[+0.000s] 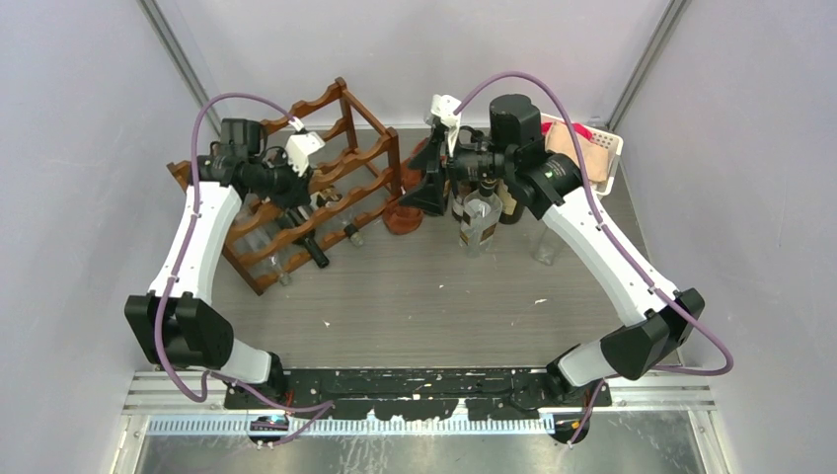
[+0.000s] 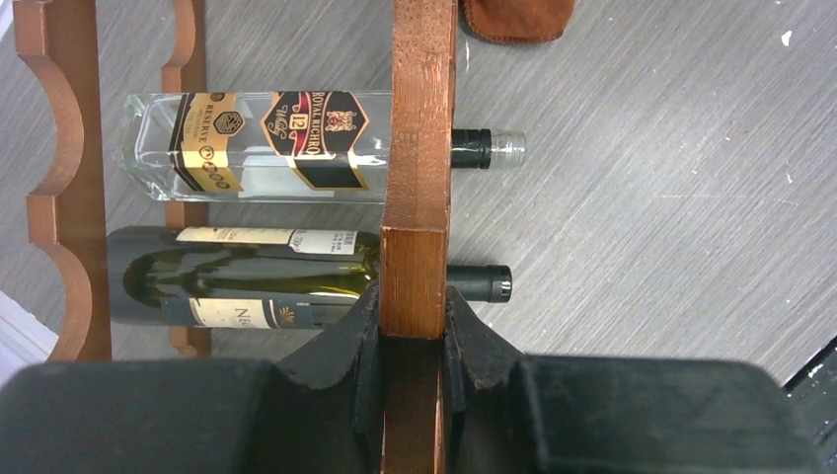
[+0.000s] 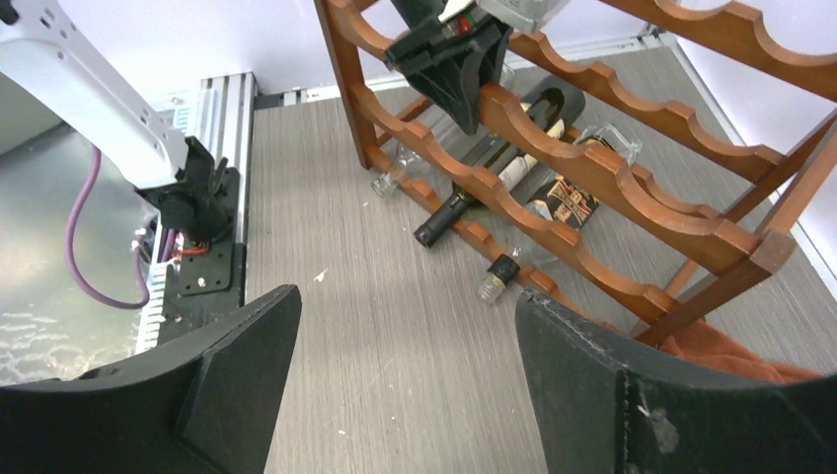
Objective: Put the wine bottle on the wine rack
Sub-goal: Pick up the wine bottle from the center of the board.
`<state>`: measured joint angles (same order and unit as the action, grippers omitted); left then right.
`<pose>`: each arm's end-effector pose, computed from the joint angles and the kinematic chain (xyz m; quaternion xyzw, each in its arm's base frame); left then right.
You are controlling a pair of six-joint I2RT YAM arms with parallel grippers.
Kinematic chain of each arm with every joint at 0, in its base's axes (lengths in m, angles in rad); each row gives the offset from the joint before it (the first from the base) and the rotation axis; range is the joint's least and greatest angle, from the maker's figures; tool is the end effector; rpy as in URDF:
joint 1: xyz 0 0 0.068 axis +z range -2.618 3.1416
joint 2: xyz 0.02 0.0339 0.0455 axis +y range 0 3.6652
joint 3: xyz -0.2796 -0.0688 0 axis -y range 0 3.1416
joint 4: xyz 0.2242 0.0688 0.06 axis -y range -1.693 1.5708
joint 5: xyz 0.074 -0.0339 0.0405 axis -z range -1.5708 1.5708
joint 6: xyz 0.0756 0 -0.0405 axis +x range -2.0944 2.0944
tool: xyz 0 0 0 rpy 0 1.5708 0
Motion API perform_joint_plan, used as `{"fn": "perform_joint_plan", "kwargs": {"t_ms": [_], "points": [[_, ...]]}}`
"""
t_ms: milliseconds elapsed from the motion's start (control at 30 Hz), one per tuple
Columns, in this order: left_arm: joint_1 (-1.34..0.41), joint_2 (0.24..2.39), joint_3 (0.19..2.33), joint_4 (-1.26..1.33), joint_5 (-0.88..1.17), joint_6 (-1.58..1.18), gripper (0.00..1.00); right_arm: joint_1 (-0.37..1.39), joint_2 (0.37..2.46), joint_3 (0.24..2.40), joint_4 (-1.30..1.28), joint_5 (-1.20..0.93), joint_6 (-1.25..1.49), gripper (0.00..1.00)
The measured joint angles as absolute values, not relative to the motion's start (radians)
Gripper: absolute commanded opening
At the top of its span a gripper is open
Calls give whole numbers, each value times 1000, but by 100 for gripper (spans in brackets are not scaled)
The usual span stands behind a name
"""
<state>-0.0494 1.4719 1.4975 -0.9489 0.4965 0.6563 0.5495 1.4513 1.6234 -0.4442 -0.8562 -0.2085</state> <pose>0.2976 -0.0508 0.3454 0.3909 0.8354 -0.1302 0.3639 0.2399 0.2139 0.4554 -0.5013 0.5803 0.4192 0.4860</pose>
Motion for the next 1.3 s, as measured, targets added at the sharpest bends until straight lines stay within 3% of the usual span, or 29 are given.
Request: {"fn": "perform_joint_plan", "kwargs": {"t_ms": [100, 200, 400, 567, 767, 1000, 1167, 1300], "points": [[-46, 1462, 1492, -965, 494, 648, 51, 549, 1450, 1623, -480, -845, -239, 85], [-43, 1459, 1480, -1000, 471, 594, 71, 545, 1446, 1623, -513, -830, -267, 85], [-37, 1436, 1478, -986, 453, 443, 91, 521, 1431, 1623, -573, -786, -300, 87], [-37, 1337, 1473, -893, 452, 294, 99, 505, 1415, 1623, -639, -719, -338, 88], [-31, 1154, 1395, -702, 454, 71, 100, 495, 1401, 1640, -734, -514, -358, 86], [-24, 1021, 1199, -371, 530, -275, 95, 472, 1374, 1634, -797, -179, -327, 79], [-24, 1028, 1131, -223, 583, -408, 91, 435, 1374, 1598, -798, -72, -285, 74], [-39, 1030, 1105, -116, 624, -476, 90, 410, 1419, 1597, -803, -53, -253, 63]]}}
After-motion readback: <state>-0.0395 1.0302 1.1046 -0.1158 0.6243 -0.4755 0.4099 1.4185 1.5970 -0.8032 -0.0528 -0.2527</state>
